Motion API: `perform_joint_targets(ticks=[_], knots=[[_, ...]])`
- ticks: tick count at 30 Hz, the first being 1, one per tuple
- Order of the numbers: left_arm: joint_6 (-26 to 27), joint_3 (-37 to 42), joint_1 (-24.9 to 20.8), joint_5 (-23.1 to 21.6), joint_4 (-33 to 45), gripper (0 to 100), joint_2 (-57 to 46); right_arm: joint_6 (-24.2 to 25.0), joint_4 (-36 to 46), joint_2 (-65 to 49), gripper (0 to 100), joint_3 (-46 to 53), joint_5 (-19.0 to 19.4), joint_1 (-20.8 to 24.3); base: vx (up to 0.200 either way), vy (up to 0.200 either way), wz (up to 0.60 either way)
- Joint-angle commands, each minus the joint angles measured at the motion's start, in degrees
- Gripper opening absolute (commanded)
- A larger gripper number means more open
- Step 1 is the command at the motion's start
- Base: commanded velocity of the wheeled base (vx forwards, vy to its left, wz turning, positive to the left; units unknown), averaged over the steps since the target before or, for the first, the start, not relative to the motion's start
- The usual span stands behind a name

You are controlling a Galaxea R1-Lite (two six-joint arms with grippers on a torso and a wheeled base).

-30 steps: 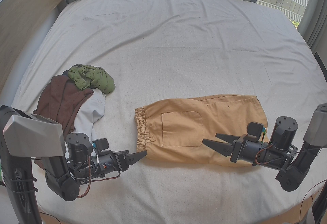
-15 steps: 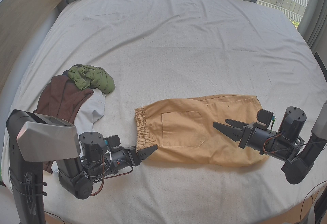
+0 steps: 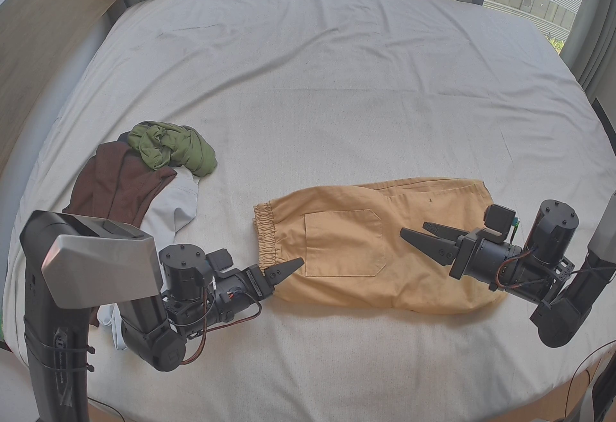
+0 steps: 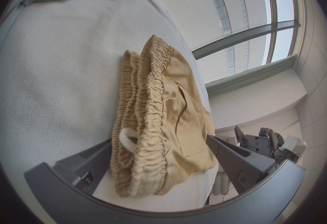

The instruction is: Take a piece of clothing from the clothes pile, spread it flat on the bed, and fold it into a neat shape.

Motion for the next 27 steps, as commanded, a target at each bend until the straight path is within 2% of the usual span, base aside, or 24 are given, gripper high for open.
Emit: perform_joint_targets(ticks=[1, 6, 19, 20, 27], knots=[[-1.78, -2.39, -0.57, 0.04, -0.05, 100, 0.38, -0.01, -0.21, 0.11, 100, 0.14, -0.06, 0.12, 0.000, 0.000, 0.00], [-3.63, -3.97, -0.66, 0.04, -0.05, 100, 0.56, -0.09, -0.21, 0.28, 100, 0.31, -0.06, 0.21, 0.000, 0.000, 0.00], [-3.28, -4.32, -0.13, 2.23, -0.05, 100, 2.58, -0.09, -0.21, 0.28, 100, 0.57, -0.23, 0.30, 0.000, 0.000, 0.00], [-3.37, -4.32, -0.22, 2.23, -0.05, 0, 2.67, -0.09, -0.21, 0.28, 100, 0.57, -0.23, 0.30, 0.000, 0.000, 0.00], [-3.28, -3.62, -0.31, 2.23, -0.05, 0, 2.93, -0.18, -0.21, 0.37, 100, 0.75, -0.23, 0.39, 0.000, 0.000, 0.00]])
